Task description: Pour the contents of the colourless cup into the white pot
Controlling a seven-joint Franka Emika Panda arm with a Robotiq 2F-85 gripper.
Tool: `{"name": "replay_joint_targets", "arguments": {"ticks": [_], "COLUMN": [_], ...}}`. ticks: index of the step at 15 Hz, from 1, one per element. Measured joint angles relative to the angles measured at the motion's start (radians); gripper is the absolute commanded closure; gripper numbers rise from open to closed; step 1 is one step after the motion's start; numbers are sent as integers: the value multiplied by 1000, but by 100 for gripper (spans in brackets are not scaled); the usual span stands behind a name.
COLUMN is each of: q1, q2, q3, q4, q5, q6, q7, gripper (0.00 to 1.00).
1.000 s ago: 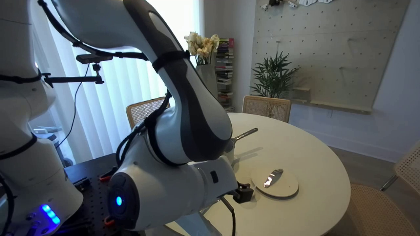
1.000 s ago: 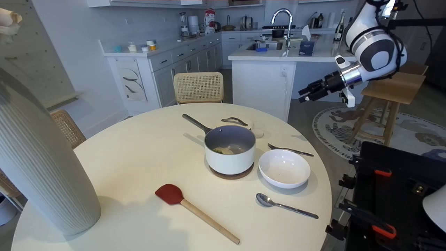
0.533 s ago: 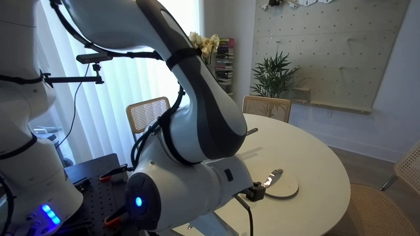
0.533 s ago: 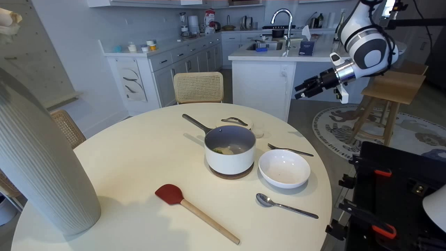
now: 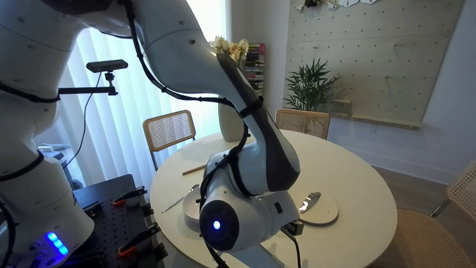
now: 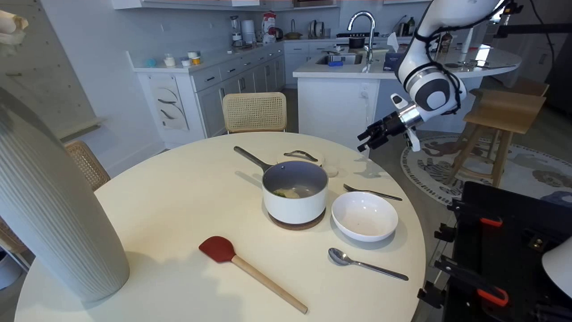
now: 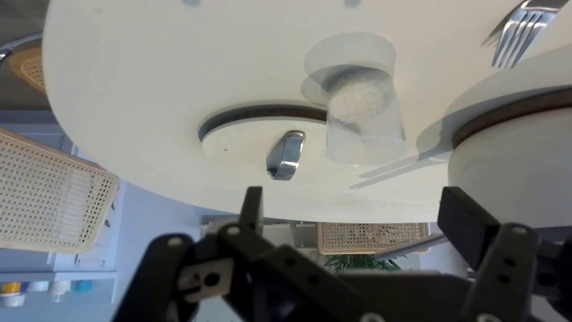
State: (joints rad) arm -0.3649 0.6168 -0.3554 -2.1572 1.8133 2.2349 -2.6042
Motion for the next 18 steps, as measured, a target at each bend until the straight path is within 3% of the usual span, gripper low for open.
{"name": "replay_joint_targets", "arguments": {"ticks": [7, 18], "q1": [25, 55], "q2": [133, 143], "q3": [6, 6], "q4": [89, 90], "q5": [27, 26], "q6": [21, 23], "q7": [0, 0], "gripper": [0, 0]}}
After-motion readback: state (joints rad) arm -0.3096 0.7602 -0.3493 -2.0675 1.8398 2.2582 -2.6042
